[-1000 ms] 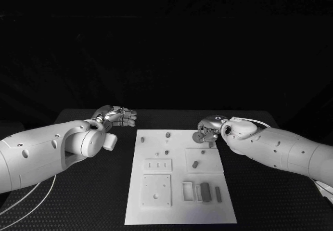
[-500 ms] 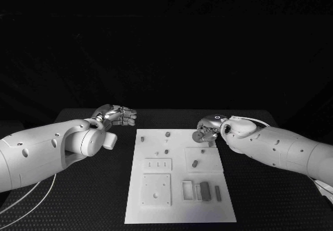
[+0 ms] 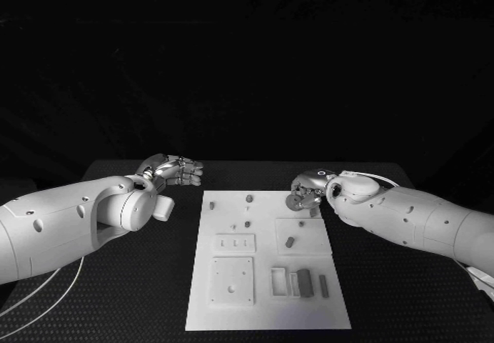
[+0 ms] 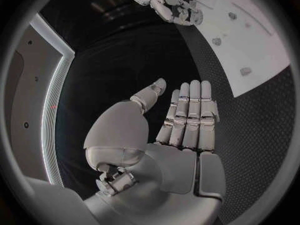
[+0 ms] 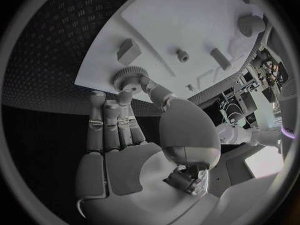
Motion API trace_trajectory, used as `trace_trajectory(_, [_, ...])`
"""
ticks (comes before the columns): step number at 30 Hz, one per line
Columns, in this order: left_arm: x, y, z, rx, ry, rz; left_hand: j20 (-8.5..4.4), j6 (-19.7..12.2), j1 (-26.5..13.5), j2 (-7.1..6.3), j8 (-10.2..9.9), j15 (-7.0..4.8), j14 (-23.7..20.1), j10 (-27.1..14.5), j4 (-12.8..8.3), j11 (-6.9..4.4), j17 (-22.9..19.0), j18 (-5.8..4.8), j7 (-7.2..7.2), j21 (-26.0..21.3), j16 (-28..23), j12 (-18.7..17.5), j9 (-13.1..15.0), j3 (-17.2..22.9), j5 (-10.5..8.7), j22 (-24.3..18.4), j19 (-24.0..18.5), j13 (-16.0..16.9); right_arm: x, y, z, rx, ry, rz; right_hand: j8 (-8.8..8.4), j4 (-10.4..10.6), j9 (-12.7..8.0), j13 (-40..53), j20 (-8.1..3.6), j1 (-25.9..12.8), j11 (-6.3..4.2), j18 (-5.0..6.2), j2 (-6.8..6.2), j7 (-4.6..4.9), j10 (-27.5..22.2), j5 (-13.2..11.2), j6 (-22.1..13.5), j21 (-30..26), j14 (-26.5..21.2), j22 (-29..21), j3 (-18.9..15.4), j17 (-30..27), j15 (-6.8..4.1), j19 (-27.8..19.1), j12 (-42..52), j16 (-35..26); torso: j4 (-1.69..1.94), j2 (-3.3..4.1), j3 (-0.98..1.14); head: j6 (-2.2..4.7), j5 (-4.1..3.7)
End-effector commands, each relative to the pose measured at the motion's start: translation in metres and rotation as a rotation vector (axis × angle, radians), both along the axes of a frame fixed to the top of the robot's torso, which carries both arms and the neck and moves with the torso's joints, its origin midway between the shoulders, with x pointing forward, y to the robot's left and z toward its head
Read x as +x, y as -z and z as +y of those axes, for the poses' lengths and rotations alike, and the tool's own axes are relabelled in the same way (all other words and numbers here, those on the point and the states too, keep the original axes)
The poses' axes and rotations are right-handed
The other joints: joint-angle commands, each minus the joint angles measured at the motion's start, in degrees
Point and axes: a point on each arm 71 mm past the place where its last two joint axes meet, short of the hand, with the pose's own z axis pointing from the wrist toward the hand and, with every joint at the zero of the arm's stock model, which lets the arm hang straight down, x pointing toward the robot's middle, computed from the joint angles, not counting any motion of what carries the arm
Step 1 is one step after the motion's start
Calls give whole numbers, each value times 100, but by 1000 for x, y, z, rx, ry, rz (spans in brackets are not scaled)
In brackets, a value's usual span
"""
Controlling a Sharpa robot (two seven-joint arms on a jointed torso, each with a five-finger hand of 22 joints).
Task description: Assemble the parts on the task board
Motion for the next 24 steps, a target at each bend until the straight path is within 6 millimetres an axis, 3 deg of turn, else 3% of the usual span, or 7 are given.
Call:
trace_trajectory(1, [0, -1, -3, -4, 19, -8, -6, -8, -16, 17, -23, 4, 56, -2, -2, 30, 7, 36, 23, -19, -31, -34, -5, -18, 26, 10, 46, 8, -5, 10, 3, -30, -25, 66, 66, -95, 29, -3, -2, 13, -91, 94, 194, 16, -437, 22, 313, 45, 5, 118, 5, -11, -51, -18, 48, 49, -6, 2, -1, -5, 7])
trace_trajectory(4, [1, -1, -4, -3, 19, -7, -6, -8, -15, 18, -23, 4, 57, -2, -2, 30, 8, 36, 23, -19, -32, -35, -5, -17, 26, 10, 47, 9, -5, 11, 1, -36, -19, 71, 93, -202, 33, -13, -7, 47, -114, 94, 337, -7, -429, 22, 371, 68, 5, 115, 19, -19, -73, -24, 63, 76, -7, 2, -1, -7, -14])
trace_trajectory(11, [1, -1, -3, -2, 16, -7, -5, -8, -15, 20, -24, 4, 57, -1, -1, 30, 11, 36, 23, -20, -34, -37, -5, -17, 26, 11, 47, 9, -5, 12, -2, -42, -17, 75, 68, -325, 13, -28, -14, 130, -114, 94, 321, -4, -437, 22, 342, 86, -10, 111, 34, -38, -78, -40, 73, 92, -8, 6, 5, -12, -26])
trace_trajectory(17, [1, -1, -3, -1, 15, -7, -5, -8, -14, 22, -24, 4, 57, -1, -2, 30, 13, 36, 23, -22, -36, -38, -5, -16, 26, 11, 47, 10, -6, 11, -1, -45, -27, 60, 80, -347, 12, -37, -33, 464, -121, 94, 371, -13, -457, 23, 365, 111, -36, 115, 60, -55, -84, -94, 93, 121, -6, 3, 6, -18, -27])
trace_trajectory(24, [1, -1, -2, -1, 13, -7, -5, -8, -12, 24, -25, 4, 58, -1, -3, 30, 15, 36, 24, -23, -39, -40, -5, -15, 26, 11, 48, 10, -6, 5, 5, -35, -51, -24, 166, -342, 47, -38, -41, 568, -169, 94, 467, -65, -378, 23, 515, 194, 24, 116, -18, -55, -125, -44, 162, 207, -9, 1, 4, -5, -25])
